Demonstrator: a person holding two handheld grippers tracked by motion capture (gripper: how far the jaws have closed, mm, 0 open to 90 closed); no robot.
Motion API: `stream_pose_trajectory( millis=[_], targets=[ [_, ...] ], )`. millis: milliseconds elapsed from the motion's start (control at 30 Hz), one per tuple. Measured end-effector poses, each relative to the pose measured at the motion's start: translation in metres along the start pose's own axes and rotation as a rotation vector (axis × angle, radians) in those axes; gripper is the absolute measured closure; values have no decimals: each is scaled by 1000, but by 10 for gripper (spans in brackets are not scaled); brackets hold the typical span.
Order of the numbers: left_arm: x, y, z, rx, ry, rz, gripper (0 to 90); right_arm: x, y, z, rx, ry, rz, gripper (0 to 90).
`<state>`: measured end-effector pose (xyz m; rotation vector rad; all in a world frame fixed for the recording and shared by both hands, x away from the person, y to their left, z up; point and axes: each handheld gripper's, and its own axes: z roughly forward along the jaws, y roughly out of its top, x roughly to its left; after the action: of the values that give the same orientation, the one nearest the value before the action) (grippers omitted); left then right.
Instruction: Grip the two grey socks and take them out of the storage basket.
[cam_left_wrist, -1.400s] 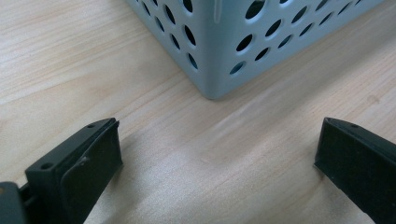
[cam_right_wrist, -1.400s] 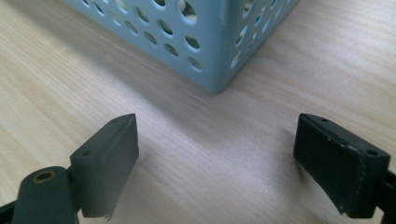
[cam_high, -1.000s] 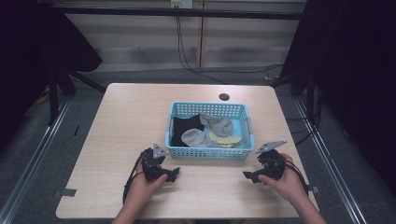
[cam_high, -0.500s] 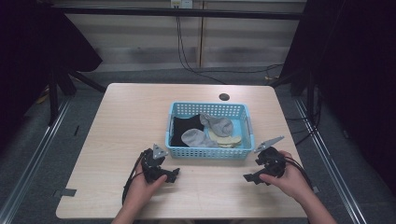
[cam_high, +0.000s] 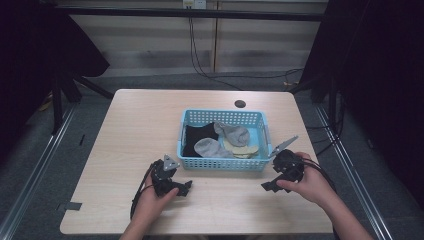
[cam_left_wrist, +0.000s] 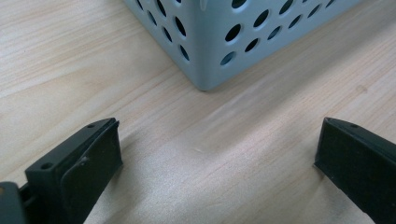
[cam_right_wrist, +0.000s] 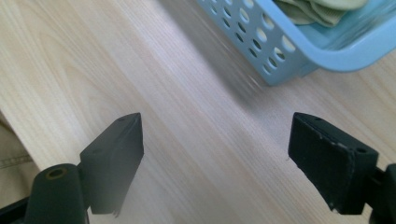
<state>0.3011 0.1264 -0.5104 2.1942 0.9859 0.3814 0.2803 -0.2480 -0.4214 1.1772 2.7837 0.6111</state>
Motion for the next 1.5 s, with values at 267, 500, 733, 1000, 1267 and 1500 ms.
stream_pose_trajectory(
  millis=[267,500,733,1000,1267,1500],
  targets=[
    [0,-1,-1,-1,-8,6,0,2,25,-21,79,19,-11,220],
    [0,-1,-1,3,-11,9,0,8,45,-31,122,26,-36,227],
    [1,-1,-1,1,-9,11,0,6,73,-34,88,41,-27,238],
    [1,-1,-1,3,-9,10,0,-4,102,-13,63,28,-7,253],
    [1,-1,-1,2,-12,11,0,-22,120,8,32,-14,34,260],
    [1,-1,-1,2,-12,11,0,-39,132,32,51,-58,68,259]
  ],
)
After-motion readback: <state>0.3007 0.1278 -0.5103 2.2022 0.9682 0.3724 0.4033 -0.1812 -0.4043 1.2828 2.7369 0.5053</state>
